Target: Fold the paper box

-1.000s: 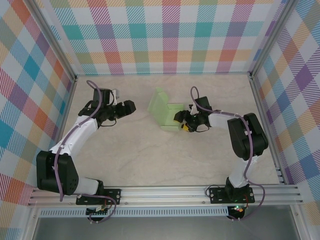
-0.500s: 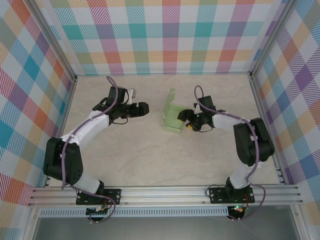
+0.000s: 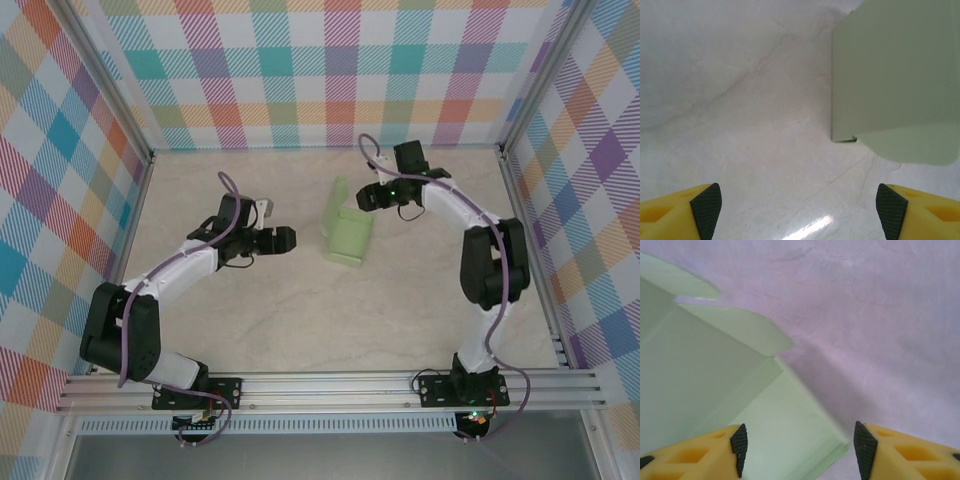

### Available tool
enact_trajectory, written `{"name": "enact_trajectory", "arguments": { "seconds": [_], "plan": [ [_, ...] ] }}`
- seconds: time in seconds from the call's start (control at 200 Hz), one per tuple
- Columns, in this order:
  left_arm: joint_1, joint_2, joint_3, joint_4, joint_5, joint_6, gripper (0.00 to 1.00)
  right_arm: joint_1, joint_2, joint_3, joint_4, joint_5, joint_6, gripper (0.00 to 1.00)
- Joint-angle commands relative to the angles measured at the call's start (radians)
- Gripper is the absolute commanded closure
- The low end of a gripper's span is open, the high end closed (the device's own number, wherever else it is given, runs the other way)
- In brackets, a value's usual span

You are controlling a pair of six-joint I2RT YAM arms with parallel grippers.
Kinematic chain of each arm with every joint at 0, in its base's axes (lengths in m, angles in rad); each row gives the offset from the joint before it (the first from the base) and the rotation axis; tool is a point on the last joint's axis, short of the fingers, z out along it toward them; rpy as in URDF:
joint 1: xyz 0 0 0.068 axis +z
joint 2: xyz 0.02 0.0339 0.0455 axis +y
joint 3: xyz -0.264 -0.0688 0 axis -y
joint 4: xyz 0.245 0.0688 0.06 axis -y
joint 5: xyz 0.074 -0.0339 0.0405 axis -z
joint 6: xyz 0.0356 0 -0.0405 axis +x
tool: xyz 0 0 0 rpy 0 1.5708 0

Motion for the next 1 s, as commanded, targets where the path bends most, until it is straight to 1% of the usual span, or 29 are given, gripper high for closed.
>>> {"name": "enact_trajectory", "arguments": {
  "seconds": [0.0, 0.1, 0.16, 0.22, 0.36, 0.425, 0.66, 0.715, 0.765, 0.83, 0.885, 0.995],
  "plan": [
    [-0.009, -0.074, -0.042, 0.067, -0.043, 0.007, 0.16, -0.001, 0.103, 0.094, -0.237, 0.042, -0.450, 0.47],
    [-0.009, -0.089, -0.059, 0.062, -0.063, 0.014, 0.17, -0.007, 0.147, 0.119, -0.238, 0.056, -0.560, 0.47],
    [-0.009, -0.089, -0.063, 0.051, -0.070, 0.019, 0.16, -0.012, 0.153, 0.126, -0.227, 0.018, -0.596, 0.47],
    [-0.009, -0.089, -0.064, 0.040, -0.078, 0.023, 0.16, -0.013, 0.168, 0.144, -0.222, 0.009, -0.603, 0.48],
    [-0.008, -0.096, -0.070, 0.038, -0.095, 0.022, 0.16, -0.012, 0.218, 0.202, -0.238, -0.039, -0.611, 0.55],
    [-0.009, -0.098, -0.069, 0.035, -0.102, 0.021, 0.16, -0.012, 0.232, 0.210, -0.234, -0.033, -0.616, 0.56],
    [-0.009, -0.102, -0.068, 0.019, -0.123, 0.022, 0.16, -0.009, 0.250, 0.211, -0.229, -0.007, -0.636, 0.67],
    [-0.009, -0.097, -0.064, 0.019, -0.124, 0.016, 0.16, -0.008, 0.244, 0.199, -0.216, 0.013, -0.617, 0.70],
    [-0.009, -0.094, -0.059, 0.019, -0.125, 0.011, 0.16, -0.009, 0.235, 0.186, -0.200, 0.034, -0.587, 0.75],
    [-0.009, -0.092, -0.049, 0.015, -0.128, 0.001, 0.17, -0.009, 0.211, 0.155, -0.167, 0.048, -0.528, 0.81],
    [-0.009, -0.092, -0.041, 0.012, -0.132, -0.007, 0.16, -0.007, 0.181, 0.119, -0.131, 0.058, -0.449, 0.84],
    [-0.009, -0.094, -0.033, 0.012, -0.142, -0.017, 0.16, 0.012, 0.119, 0.038, -0.071, 0.106, -0.312, 0.85]
  ]
}}
